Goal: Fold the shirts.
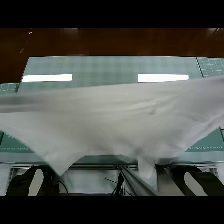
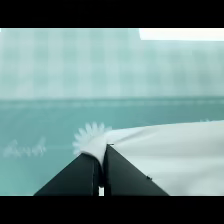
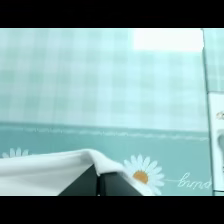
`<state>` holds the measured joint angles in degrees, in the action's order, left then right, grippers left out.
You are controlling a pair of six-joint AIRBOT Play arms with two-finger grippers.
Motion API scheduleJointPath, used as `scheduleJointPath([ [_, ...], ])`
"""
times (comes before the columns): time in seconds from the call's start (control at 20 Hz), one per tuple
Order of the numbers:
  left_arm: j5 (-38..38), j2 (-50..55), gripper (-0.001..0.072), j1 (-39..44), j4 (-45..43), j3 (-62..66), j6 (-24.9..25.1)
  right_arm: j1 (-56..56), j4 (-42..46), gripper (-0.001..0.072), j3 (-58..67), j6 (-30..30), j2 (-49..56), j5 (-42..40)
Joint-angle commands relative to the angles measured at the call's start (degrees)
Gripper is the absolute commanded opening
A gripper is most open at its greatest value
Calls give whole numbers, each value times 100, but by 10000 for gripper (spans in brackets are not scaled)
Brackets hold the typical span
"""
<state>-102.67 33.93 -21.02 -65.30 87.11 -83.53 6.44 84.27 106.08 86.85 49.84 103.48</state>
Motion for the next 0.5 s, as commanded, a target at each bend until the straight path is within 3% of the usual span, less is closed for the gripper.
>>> scheduleJointPath([
  [0.0,367,463,26,282,302,-1353,-92,-24,-153,20,11,-208,1414,46],
  [0.25,2024,2181,26,981,317,-1746,-52,-24,-326,21,11,-317,3261,-721],
  [0.45,3672,3534,27,1152,407,-1609,-52,-37,-560,20,11,-306,3928,-2636],
])
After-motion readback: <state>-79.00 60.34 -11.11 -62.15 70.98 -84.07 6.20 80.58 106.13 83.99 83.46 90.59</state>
